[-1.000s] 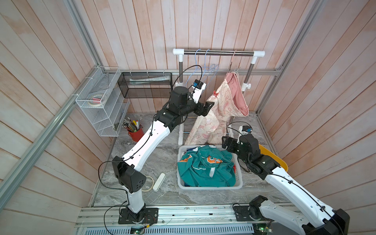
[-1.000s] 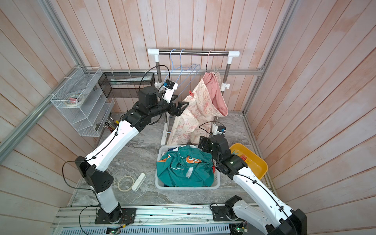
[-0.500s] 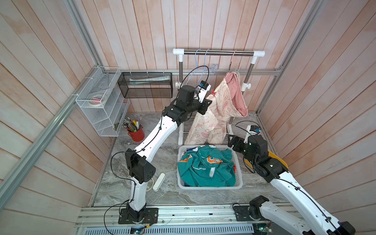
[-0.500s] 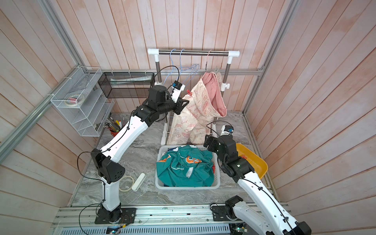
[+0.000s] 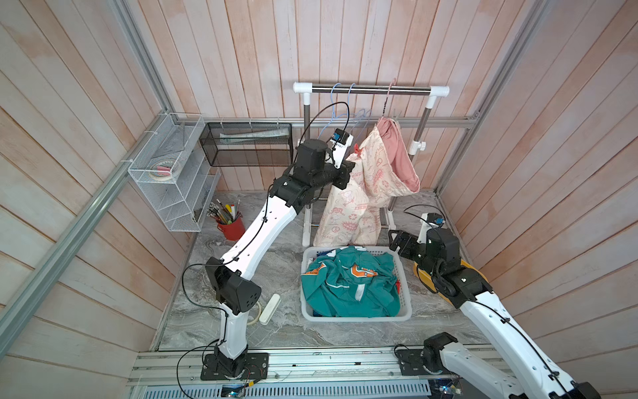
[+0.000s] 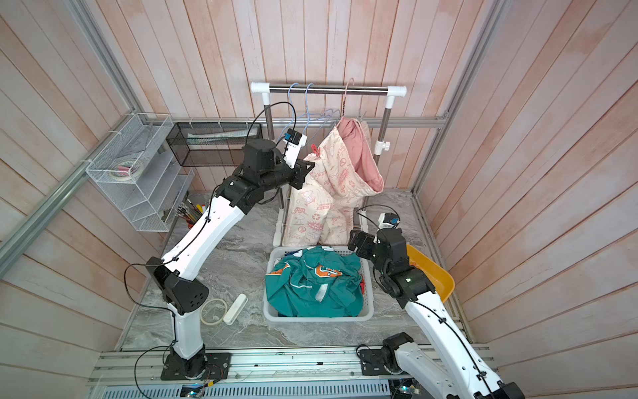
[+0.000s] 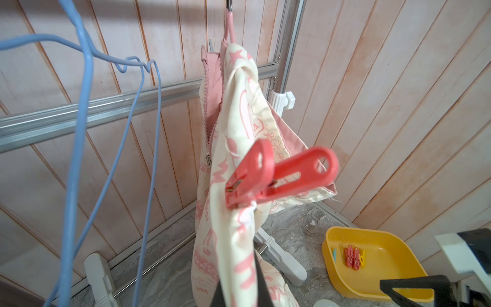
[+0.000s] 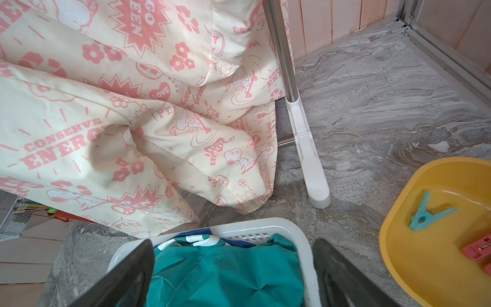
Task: Remove the clothespins securing jackets to the hanger
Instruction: Pick up the hanger from the clothesline.
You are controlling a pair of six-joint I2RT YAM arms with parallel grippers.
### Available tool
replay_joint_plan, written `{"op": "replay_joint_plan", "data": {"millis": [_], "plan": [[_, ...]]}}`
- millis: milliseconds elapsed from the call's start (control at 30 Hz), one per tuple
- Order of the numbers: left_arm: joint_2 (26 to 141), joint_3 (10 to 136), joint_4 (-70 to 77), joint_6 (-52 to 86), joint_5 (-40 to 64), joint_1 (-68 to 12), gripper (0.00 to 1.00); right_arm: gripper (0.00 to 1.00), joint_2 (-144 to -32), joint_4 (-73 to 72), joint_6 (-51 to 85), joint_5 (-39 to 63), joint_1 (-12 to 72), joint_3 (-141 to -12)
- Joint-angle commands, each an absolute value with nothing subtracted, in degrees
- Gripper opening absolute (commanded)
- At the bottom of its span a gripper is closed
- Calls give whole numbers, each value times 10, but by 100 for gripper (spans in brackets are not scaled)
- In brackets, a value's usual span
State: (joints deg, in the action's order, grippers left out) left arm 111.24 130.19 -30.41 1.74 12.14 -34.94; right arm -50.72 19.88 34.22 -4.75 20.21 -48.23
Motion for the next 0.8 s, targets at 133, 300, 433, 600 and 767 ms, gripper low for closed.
{"op": "replay_joint_plan", "data": {"millis": [133, 300, 433, 600, 767], "plan": [[1024, 1280, -191, 23, 133, -345, 0, 95, -506, 222, 336, -12, 182, -536], [991, 1257, -201, 24, 139, -345, 0, 95, -513, 227, 332, -12, 162, -561], [936, 1188, -198, 26, 155, -345, 0, 95, -526, 221, 326, 7, 119, -590], [837, 1085, -176, 39, 186, -345, 0, 95, -553, 193, 346, 58, 38, -601], [749, 1026, -173, 67, 225, -345, 0, 94, -588, 117, 409, 169, -74, -569]]}}
